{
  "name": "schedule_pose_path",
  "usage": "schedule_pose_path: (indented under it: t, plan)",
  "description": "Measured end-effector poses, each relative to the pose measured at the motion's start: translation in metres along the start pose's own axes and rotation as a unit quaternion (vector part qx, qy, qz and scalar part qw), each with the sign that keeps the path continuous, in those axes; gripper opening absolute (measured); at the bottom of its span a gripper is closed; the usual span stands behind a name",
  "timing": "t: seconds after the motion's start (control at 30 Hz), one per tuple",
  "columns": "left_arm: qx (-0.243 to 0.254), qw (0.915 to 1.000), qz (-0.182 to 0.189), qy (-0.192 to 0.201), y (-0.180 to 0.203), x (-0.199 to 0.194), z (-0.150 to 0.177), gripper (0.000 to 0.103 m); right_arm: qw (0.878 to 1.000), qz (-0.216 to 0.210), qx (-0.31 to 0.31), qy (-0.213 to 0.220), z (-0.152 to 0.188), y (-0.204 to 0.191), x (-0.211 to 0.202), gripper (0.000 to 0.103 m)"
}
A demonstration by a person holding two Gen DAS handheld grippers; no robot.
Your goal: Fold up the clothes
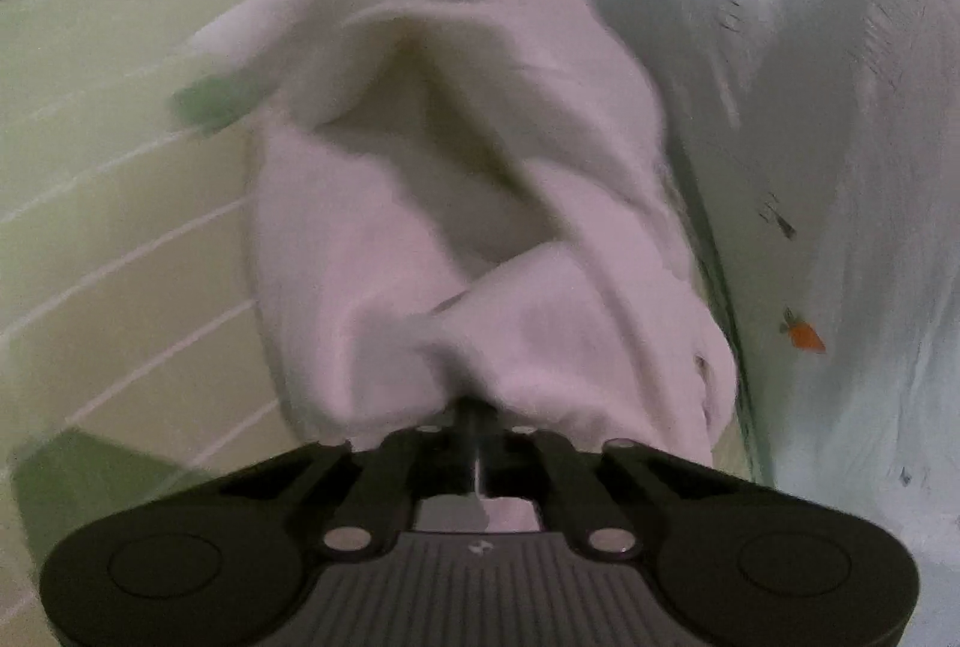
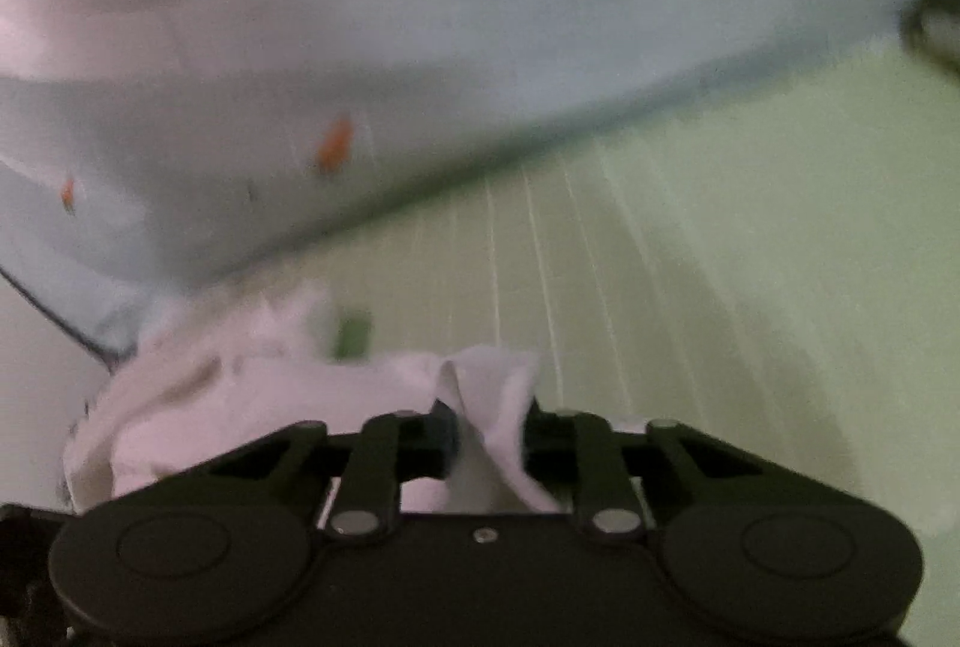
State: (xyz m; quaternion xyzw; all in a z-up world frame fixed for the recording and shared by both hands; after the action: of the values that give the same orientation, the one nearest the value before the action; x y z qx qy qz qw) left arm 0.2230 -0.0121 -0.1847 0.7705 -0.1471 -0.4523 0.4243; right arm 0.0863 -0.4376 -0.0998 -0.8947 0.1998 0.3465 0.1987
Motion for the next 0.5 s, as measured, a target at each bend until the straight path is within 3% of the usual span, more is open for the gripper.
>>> schedule_pose_path:
  t: [0.1,0.17,0.33,0.43,0.5]
  plan:
    - [0.078,0.9966,0.023,-0.002,0.043,0.010,0.000,0.000,0.997,0.019,-0.009,0.080,-0.042,-0.001,-0.019,0.016]
    - [0.135,0.9898,0.046,0.008,0.079,0.012,0.005,0.000,0.990,0.041,-0.010,0.133,-0.070,0.005,-0.037,0.015]
    - [0.218,0.9707,0.096,0.034,0.147,0.000,0.018,0.000,0.957,0.119,-0.045,0.262,-0.118,0.033,-0.107,0.015]
    - [0.241,0.9648,0.102,0.021,0.159,-0.002,0.037,0.000,0.940,0.159,-0.040,0.298,-0.125,0.059,-0.143,0.016]
    - [0.249,0.9644,0.089,0.003,0.158,0.002,0.055,0.000,0.935,0.200,-0.028,0.290,-0.120,0.081,-0.151,0.019]
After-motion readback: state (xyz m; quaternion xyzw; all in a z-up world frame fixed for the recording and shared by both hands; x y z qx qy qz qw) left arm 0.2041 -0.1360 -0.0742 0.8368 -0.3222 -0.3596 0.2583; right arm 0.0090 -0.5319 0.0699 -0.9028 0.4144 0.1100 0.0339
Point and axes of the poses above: each gripper's, at about its wrist camera, not at the fingertips, and x roughly the way its jaws point, y to its right, z to its underside, the point moved 2 cm from there along x, roughly the way its jaws point, and after that the axes turned 15 degrees about z, right-handed, at the moved point
